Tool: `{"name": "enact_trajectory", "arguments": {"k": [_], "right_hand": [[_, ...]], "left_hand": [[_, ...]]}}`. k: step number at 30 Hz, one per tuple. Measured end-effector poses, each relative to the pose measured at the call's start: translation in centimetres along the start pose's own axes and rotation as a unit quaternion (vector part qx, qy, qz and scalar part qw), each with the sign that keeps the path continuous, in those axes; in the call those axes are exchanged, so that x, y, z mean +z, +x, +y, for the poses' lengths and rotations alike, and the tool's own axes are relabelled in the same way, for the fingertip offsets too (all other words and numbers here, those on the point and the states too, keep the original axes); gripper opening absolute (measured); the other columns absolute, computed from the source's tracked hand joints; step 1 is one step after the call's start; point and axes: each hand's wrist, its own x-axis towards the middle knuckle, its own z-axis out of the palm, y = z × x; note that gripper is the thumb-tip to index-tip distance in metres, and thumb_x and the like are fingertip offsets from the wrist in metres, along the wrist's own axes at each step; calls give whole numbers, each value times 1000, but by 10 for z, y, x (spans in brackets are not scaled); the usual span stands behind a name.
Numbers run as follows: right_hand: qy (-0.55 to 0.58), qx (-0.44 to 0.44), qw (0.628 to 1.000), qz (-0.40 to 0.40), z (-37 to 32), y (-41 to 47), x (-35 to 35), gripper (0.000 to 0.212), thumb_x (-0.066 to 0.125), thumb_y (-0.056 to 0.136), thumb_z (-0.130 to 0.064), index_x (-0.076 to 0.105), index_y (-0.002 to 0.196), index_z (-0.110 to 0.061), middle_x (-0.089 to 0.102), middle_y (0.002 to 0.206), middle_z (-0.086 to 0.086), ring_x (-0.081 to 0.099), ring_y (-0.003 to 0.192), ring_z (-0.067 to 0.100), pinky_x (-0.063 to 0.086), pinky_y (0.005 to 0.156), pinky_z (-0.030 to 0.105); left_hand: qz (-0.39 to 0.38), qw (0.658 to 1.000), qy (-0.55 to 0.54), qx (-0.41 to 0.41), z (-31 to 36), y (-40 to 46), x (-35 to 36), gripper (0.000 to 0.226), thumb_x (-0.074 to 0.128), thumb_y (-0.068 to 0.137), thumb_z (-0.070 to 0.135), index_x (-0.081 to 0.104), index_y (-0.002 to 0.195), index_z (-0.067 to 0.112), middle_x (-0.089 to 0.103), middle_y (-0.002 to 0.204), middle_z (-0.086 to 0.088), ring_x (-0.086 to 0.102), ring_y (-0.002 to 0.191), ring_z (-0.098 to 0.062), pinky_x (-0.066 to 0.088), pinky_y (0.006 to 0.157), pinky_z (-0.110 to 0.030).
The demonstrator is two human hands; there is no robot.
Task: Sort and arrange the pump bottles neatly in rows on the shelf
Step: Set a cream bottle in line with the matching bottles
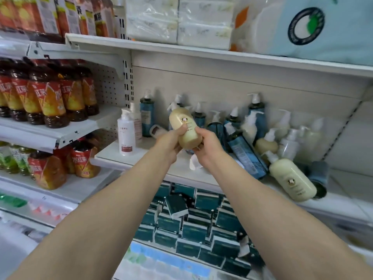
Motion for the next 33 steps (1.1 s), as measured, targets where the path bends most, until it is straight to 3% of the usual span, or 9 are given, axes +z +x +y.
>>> {"name": "enact_trajectory", "arguments": {"k": [2,4,9,12,15,17,20,26,33], "right_hand": [[2,-14,1000,0,-15,-11,-20,33,58,98,-20,61,126,-3,68,115,15,63,95,24,50,81,32],[14,-29,999,-3,-31,-25,-43,29,57,99,-20,63,122,-3,69,109,13,64,92,23,51,80,31],[43,-66,997,8,-69,-60,-109,19,54,100,-18,64,110,-6,70,99,12,66,86,21,54,67,28],[56,-77,995,26,-93,-86,-157,17,53,101,-18,64,107,-6,70,93,11,67,80,19,55,64,27],[60,-99,992,40,-114,-109,-209,21,53,101,-16,64,113,-4,70,95,12,67,84,22,57,83,35],[50,-110,991,54,-126,-125,-246,26,50,102,-16,62,121,-2,69,98,13,66,86,23,56,78,33],[37,-127,988,78,-143,-152,-302,19,46,103,-16,63,104,-9,68,88,7,63,79,18,52,65,27],[43,-182,972,144,-168,-192,-410,22,44,102,-7,64,95,-13,68,86,1,65,71,8,51,62,18],[46,-216,947,233,-200,-222,-526,21,45,102,-6,63,94,-12,67,87,2,64,75,9,51,64,18]], "left_hand": [[-11,1000,4,9,-8,-13,25,28,74,87,14,63,109,0,71,93,-13,69,80,-22,60,79,-35],[-26,999,17,12,-16,-30,51,24,74,88,15,64,106,2,71,87,-9,68,75,-19,59,66,-28],[-86,995,25,31,-50,-68,120,40,68,92,15,58,130,6,69,112,-13,68,81,-20,54,51,-23],[-115,993,30,24,-77,-94,166,38,68,92,13,58,130,11,70,104,-9,69,79,-19,55,53,-23],[-142,989,40,12,-107,-118,212,37,67,93,12,60,129,10,71,99,-8,69,76,-19,55,52,-24],[-159,986,46,4,-131,-132,242,38,67,92,12,59,130,10,71,103,-10,68,78,-19,56,53,-24],[-190,980,51,-11,-172,-153,287,37,66,93,11,57,129,13,70,103,-10,68,80,-21,56,55,-25],[-245,962,108,-55,-244,-187,369,42,68,91,10,58,131,15,70,104,-4,67,83,-17,53,57,-24],[-320,932,147,-82,-323,-213,466,44,67,91,9,57,133,16,69,93,5,65,72,-8,47,46,-13]]}}
